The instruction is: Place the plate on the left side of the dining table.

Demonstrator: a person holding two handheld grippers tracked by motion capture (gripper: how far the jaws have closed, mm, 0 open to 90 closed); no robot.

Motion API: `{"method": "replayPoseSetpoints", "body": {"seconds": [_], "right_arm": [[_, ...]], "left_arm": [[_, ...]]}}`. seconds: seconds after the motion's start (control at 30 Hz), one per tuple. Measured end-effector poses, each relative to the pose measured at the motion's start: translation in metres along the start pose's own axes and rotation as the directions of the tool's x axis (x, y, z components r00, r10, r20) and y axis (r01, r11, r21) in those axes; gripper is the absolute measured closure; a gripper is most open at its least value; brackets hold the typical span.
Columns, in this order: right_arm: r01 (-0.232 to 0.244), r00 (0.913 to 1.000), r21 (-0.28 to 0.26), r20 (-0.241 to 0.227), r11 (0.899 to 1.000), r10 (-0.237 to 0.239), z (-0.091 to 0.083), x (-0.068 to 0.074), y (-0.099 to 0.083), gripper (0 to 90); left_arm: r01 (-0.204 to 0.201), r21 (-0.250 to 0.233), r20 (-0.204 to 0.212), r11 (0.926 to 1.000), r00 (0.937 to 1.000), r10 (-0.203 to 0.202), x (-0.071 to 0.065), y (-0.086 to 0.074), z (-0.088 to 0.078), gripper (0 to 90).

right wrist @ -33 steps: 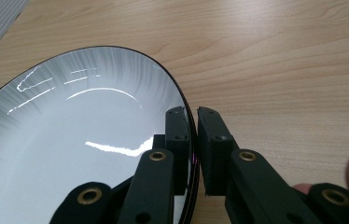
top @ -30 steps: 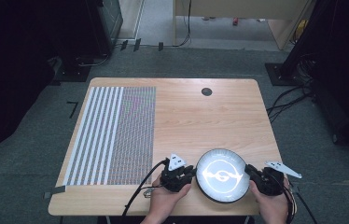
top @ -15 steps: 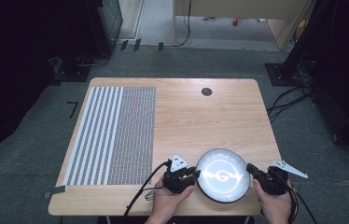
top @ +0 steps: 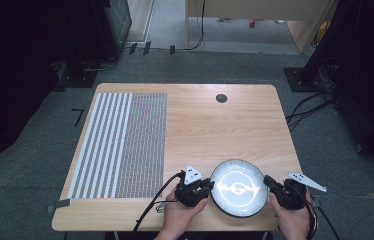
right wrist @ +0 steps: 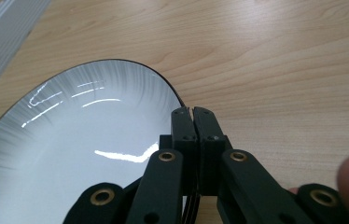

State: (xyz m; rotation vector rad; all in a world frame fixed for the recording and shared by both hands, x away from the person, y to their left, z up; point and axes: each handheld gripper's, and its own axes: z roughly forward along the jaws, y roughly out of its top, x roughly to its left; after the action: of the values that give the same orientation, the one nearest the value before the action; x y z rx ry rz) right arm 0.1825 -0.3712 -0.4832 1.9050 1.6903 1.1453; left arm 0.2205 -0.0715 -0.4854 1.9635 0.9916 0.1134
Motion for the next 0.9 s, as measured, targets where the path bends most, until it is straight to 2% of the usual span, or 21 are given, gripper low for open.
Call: {"method": "replayPoseSetpoints", "body": {"seconds": [0.23, 0.37, 0.5, 0.73, 0.77, 0.8, 0.9], "right_arm": [[-0.041, 0.9989, 0.004, -0.024, 0.999, 0.041, 0.000, -0.004, 0.001, 89.5], [-0.043, 0.9987, -0.003, -0.027, 0.999, 0.042, -0.002, -0.005, 0.003, 89.6], [-0.038, 0.9991, -0.012, -0.017, 0.999, 0.038, -0.005, -0.005, 0.004, 89.6], [-0.032, 0.9995, -0.035, -0.008, 0.999, 0.032, -0.012, -0.006, 0.006, 89.9], [-0.031, 0.9995, -0.064, -0.011, 0.997, 0.030, -0.017, -0.007, 0.007, 90.0], [-0.017, 0.9997, -0.069, 0.016, 0.997, 0.018, -0.020, -0.008, 0.010, 90.0], [-0.008, 0.9997, -0.079, 0.023, 0.997, 0.010, -0.026, -0.012, 0.013, 90.0]], "left_arm": [[-0.031, -0.001, -0.008, 0.9995, 0.9995, 0.031, -0.001, 0.000, 0.001, 77.7], [-0.046, 0.008, -0.019, 0.9989, 0.9988, 0.046, -0.003, -0.001, 0.005, 70.4], [-0.044, 0.005, -0.031, 0.9990, 0.9985, 0.044, -0.004, -0.001, 0.005, 64.2], [-0.037, -0.026, -0.048, 0.9990, 0.9982, 0.035, -0.003, 0.001, 0.001, 63.1], [-0.034, -0.032, -0.051, 0.9989, 0.9982, 0.033, -0.003, 0.002, 0.000, 63.0], [-0.012, -0.045, -0.027, 0.9989, 0.9996, 0.011, -0.004, 0.003, -0.002, 63.0], [-0.007, -0.045, -0.006, 0.9990, 1.0000, 0.007, -0.006, 0.005, -0.001, 62.9]]}}
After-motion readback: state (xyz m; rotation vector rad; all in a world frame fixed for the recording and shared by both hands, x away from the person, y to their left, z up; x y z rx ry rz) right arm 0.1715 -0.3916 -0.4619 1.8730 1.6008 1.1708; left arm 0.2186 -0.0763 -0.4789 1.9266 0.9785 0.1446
